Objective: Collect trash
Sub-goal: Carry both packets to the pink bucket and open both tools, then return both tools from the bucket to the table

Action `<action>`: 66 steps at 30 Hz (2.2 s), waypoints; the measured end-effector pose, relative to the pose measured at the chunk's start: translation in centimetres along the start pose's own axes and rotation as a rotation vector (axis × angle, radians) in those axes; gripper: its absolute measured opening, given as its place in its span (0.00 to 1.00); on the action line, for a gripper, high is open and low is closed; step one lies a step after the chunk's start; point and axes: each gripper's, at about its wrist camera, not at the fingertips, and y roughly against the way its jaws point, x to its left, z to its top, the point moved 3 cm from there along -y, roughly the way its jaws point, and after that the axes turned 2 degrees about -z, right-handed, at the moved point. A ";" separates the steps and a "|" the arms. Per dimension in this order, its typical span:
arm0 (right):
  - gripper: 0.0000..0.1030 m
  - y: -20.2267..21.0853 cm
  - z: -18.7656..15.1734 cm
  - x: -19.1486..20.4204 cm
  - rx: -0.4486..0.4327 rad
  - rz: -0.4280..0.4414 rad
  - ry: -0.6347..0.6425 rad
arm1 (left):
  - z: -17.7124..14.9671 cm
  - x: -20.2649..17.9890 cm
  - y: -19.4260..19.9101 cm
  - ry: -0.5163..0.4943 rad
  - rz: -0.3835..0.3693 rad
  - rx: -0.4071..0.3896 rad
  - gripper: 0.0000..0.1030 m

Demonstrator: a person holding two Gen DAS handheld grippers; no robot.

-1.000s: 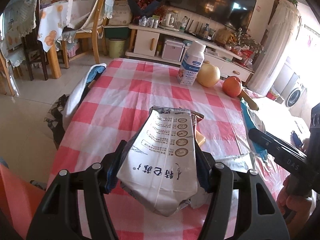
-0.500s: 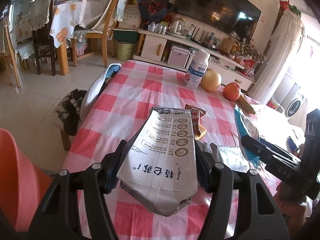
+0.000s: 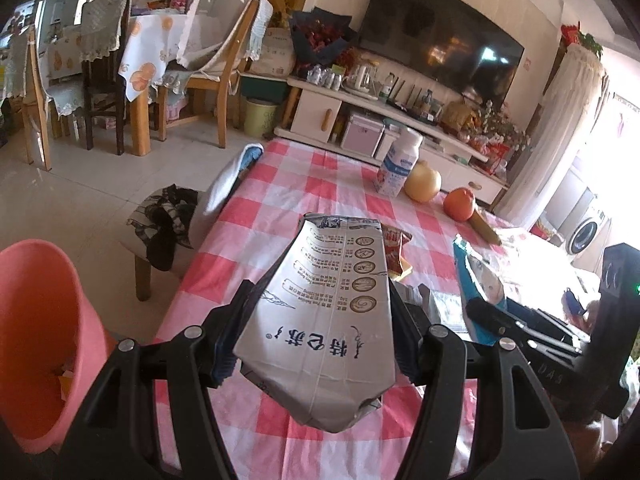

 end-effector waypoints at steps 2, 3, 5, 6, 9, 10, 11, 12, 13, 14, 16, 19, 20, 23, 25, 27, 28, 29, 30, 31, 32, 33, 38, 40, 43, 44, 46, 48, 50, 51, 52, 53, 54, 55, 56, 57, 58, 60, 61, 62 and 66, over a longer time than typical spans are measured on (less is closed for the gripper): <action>0.46 0.2 0.0 0.8 -0.002 0.006 0.012 | 0.1 0.4 0.8 0.005 0.005 -0.013 0.61; 0.46 0.3 0.0 1.3 -0.002 0.011 0.020 | 0.0 0.5 1.1 0.007 0.004 -0.018 0.61; 0.46 0.4 -0.1 2.2 -0.001 0.019 0.034 | 0.1 0.9 2.1 0.011 0.003 -0.036 0.61; 0.46 0.4 -0.1 2.8 0.000 0.025 0.043 | 0.1 1.2 2.7 0.013 0.009 -0.046 0.61; 0.46 0.5 -0.1 4.6 0.003 0.043 0.070 | 0.1 2.3 4.2 0.026 0.024 -0.067 0.61; 0.46 0.5 -0.1 5.4 0.004 0.052 0.084 | 0.2 2.7 4.6 0.032 0.028 -0.074 0.61; 0.46 0.5 -0.1 6.0 0.005 0.060 0.093 | 0.2 3.1 5.1 0.037 0.031 -0.082 0.61; 0.46 0.6 -0.1 6.7 0.007 0.068 0.103 | 0.3 3.7 5.7 0.044 0.038 -0.092 0.61; 0.46 0.5 -0.1 7.6 0.010 0.078 0.117 | 0.3 4.0 6.2 0.047 0.043 -0.097 0.61; 0.46 0.4 -0.1 8.4 0.013 0.086 0.128 | 0.4 4.5 6.6 0.052 0.050 -0.105 0.61; 0.46 0.3 -0.1 9.8 0.016 0.103 0.151 | 0.6 5.6 7.8 0.062 0.068 -0.127 0.61; 0.46 -0.1 0.0 12.1 0.025 0.129 0.188 | 0.8 7.4 9.5 0.080 0.097 -0.153 0.61; 0.46 -0.2 0.0 13.0 0.027 0.136 0.202 | 0.9 8.4 10.2 0.092 0.111 -0.164 0.61; 0.46 -0.6 0.3 15.4 0.030 0.168 0.235 | 0.8 10.7 12.0 0.118 0.149 -0.185 0.61; 0.46 -0.8 0.4 17.6 0.032 0.196 0.267 | 0.6 12.4 13.0 0.138 0.177 -0.195 0.61; 0.46 -1.0 0.5 19.2 0.036 0.220 0.294 | 0.2 14.1 13.9 0.158 0.209 -0.200 0.61; 0.46 -1.3 0.5 20.5 0.040 0.237 0.315 | 0.1 15.0 14.2 0.167 0.223 -0.200 0.61; 0.46 -1.5 0.5 21.5 0.043 0.249 0.330 | -0.3 16.1 14.6 0.180 0.245 -0.198 0.61; 0.46 -1.7 0.5 22.3 0.046 0.260 0.340 | -0.5 16.7 14.8 0.188 0.257 -0.195 0.61; 0.46 -2.1 0.5 23.6 0.054 0.280 0.354 | -0.8 17.7 15.1 0.200 0.271 -0.191 0.61; 0.46 -2.3 0.4 24.5 0.058 0.295 0.364 | -1.2 18.8 15.3 0.215 0.289 -0.183 0.61; 0.46 -2.6 0.4 25.3 0.061 0.308 0.375 | -1.5 19.4 15.3 0.225 0.300 -0.177 0.61; 0.46 -4.1 -0.1 30.0 0.089 0.369 0.434 | -2.8 22.9 15.1 0.273 0.339 -0.140 0.61; 0.46 -5.0 -0.5 31.8 0.107 0.387 0.459 | -3.2 23.7 15.1 0.284 0.346 -0.129 0.61; 0.47 -6.2 -1.1 33.4 0.132 0.398 0.483 | -3.6 24.8 14.7 0.295 0.355 -0.113 0.61; 0.47 -6.8 -1.5 34.0 0.146 0.402 0.493 | -3.7 25.1 14.5 0.299 0.358 -0.108 0.61; 0.47 -7.7 -2.1 34.9 0.165 0.406 0.508 | -4.2 25.8 14.0 0.317 0.358 -0.090 0.61; 0.47 -8.4 -2.5 35.4 0.183 0.410 0.513 | -4.4 26.2 13.5 0.326 0.359 -0.077 0.61; 0.47 -9.0 -2.8 35.8 0.196 0.414 0.517 | -4.7 26.7 12.9 0.333 0.360 -0.061 0.61; 0.47 -9.4 -3.0 36.0 0.209 0.418 0.520 | -4.9 26.7 12.7 0.338 0.355 -0.054 0.61; 0.48 -9.7 -3.1 36.1 0.216 0.419 0.522 | -5.0 26.8 12.6 0.337 0.349 -0.047 0.61; 0.50 -9.9 -3.3 36.0 0.219 0.415 0.521 | -5.1 26.8 12.3 0.331 0.350 -0.037 0.61; 0.50 -10.1 -3.4 36.0 0.226 0.416 0.520 | -5.3 26.8 12.2 0.326 0.360 -0.032 0.65; 0.54 -10.0 -3.3 35.8 0.222 0.427 0.511 | -5.4 26.8 12.1 0.323 0.371 -0.027 0.68; 0.60 -9.9 -3.1 35.6 0.210 0.427 0.503 | -5.4 26.8 12.2 0.323 0.377 -0.032 0.70; 0.62 -9.5 -2.8 35.3 0.191 0.426 0.493 | -5.4 26.9 12.3 0.324 0.376 -0.039 0.74; 0.68 -9.2 -2.4 34.9 0.178 0.426 0.482 | -5.4 26.8 12.3 0.326 0.378 -0.044 0.78; 0.73 -8.8 -1.9 33.8 0.160 0.428 0.458 | -5.3 26.7 12.6 0.325 0.396 -0.055 0.82; 0.76 -8.5 -1.7 33.3 0.151 0.428 0.447 | -5.1 26.4 12.7 0.313 0.401 -0.059 0.82; 0.77 -8.2 -1.3 32.7 0.141 0.418 0.436 | -4.9 26.1 12.7 0.298 0.409 -0.058 0.82; 0.79 -7.1 -0.4 30.2 0.111 0.387 0.389 | -4.2 24.6 12.6 0.251 0.441 -0.054 0.85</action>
